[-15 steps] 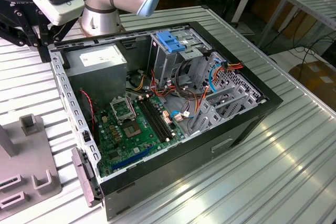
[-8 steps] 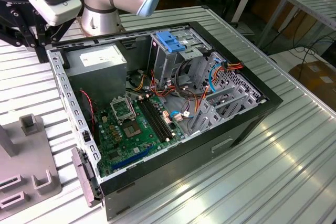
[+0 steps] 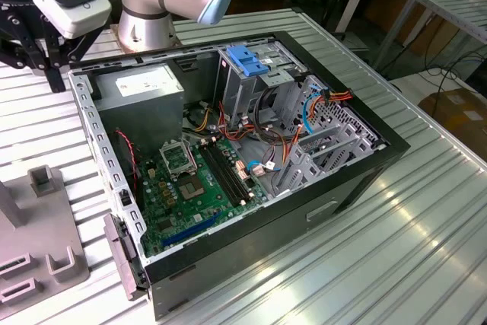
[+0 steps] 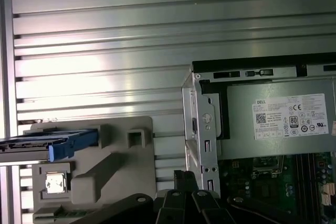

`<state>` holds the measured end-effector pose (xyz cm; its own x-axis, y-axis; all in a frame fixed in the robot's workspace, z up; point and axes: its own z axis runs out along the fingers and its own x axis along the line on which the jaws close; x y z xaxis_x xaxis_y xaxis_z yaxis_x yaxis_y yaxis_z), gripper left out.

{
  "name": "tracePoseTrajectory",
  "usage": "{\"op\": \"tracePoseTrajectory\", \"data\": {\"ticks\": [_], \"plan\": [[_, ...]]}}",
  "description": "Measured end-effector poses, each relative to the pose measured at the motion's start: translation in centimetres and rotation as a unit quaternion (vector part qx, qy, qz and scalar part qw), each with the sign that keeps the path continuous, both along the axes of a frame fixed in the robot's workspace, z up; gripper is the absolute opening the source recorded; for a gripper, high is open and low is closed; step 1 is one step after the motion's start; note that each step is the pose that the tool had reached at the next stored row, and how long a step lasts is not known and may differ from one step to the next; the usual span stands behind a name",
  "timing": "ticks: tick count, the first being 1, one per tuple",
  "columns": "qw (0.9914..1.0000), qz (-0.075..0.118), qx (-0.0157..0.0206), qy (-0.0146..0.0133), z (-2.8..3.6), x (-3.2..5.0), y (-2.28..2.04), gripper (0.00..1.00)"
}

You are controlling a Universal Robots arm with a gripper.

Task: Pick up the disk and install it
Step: 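Reach for the disk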

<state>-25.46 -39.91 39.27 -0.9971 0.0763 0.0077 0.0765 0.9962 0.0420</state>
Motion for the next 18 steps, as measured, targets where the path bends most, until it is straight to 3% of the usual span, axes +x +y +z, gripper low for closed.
{"op": "tracePoseTrajectory", "data": {"ticks": [6,9,18], "plan": [[1.0,0.0,0.0,0.0001,0.0,-1.47,0.1,0.1],[1.0,0.0,0.0,0.0004,0.0,-2.35,0.37,0.1],[1.0,0.0,0.0,0.0026,0.0,-3.93,0.73,0.1]]}}
